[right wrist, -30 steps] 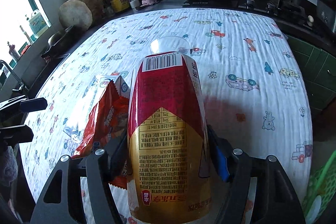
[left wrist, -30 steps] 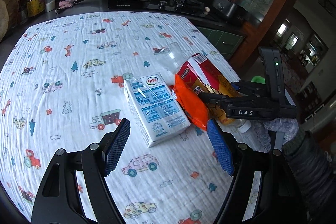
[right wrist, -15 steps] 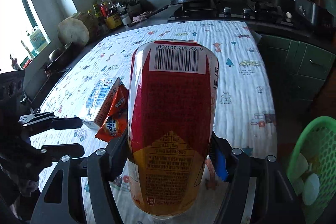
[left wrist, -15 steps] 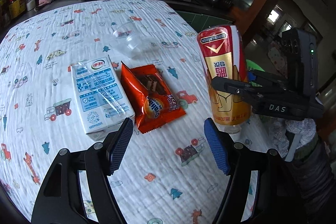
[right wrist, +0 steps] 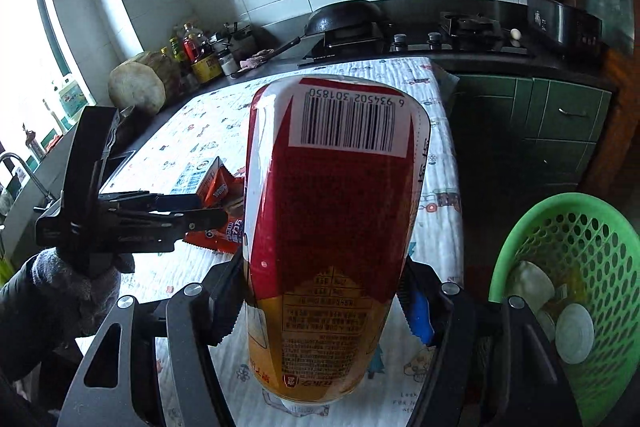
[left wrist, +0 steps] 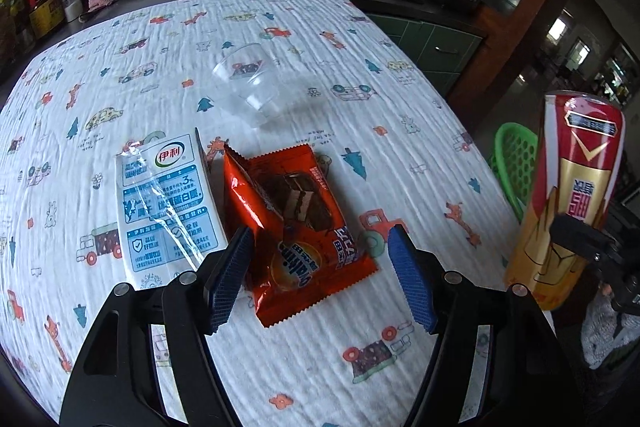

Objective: Collect trash
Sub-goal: 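Grasp the orange wafer packet with the left tool while the right tool holds the bottle, then drop the bottle into the basket with the right tool while the left tool drops the wafer packet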

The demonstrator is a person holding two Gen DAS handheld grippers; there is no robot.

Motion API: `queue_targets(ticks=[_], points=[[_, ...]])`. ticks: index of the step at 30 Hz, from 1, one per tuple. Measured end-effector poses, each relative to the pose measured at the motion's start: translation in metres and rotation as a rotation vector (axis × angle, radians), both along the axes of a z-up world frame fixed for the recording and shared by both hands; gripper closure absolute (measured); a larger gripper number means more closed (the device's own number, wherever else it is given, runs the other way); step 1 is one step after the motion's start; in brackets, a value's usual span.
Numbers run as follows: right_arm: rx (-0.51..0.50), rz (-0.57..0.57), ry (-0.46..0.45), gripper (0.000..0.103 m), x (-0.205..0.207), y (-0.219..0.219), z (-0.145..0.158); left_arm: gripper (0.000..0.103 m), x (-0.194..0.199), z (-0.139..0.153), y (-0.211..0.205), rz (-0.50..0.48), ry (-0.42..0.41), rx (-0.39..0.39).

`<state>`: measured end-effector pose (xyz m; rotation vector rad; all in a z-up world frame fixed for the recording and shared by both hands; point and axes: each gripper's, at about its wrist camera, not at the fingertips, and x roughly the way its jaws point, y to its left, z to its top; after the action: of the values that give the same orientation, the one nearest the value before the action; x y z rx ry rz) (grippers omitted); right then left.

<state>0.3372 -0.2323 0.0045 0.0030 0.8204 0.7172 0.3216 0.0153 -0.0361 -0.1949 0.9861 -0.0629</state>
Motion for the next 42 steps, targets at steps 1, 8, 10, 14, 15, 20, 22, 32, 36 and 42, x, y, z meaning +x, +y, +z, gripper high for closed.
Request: queue_targets(ticks=[1, 8, 10, 14, 15, 20, 22, 32, 36, 42], points=[[0.001, -0.004, 0.0, 0.039, -0.001, -0.003, 0.0, 0.035, 0.003, -0.001, 0.001, 0.011, 0.003, 0.012], [0.012, -0.036, 0.008, 0.039, 0.0, -0.018, -0.002, 0.033, 0.016, -0.006, 0.001, 0.044, 0.031, 0.066], [0.01, -0.047, 0.009, 0.039, 0.0, -0.021, -0.003, 0.033, 0.021, -0.007, -0.005, 0.041, 0.041, 0.106], [0.013, -0.068, 0.008, 0.039, 0.001, -0.03, -0.001, 0.033, 0.029, -0.011, -0.017, 0.03, 0.072, 0.158], [0.013, -0.072, 0.008, 0.039, 0.0, -0.032, 0.0, 0.033, 0.03, -0.013, -0.018, 0.033, 0.078, 0.163], [0.016, -0.104, 0.009, 0.039, -0.001, -0.047, 0.001, 0.033, 0.034, -0.023, -0.026, 0.032, 0.105, 0.196], [0.019, -0.118, 0.014, 0.039, -0.001, -0.054, 0.001, 0.033, 0.034, -0.026, -0.031, 0.026, 0.119, 0.211], [-0.018, -0.283, 0.005, 0.039, 0.016, -0.118, 0.002, 0.049, 0.031, -0.024, -0.044, -0.023, 0.086, 0.212], [-0.053, -0.386, 0.02, 0.039, 0.035, -0.158, -0.007, 0.055, 0.027, -0.017, -0.052, -0.069, 0.062, 0.181], [-0.121, -0.517, 0.082, 0.039, 0.059, -0.203, -0.04, 0.058, 0.02, -0.009, -0.056, -0.118, 0.046, 0.11]])
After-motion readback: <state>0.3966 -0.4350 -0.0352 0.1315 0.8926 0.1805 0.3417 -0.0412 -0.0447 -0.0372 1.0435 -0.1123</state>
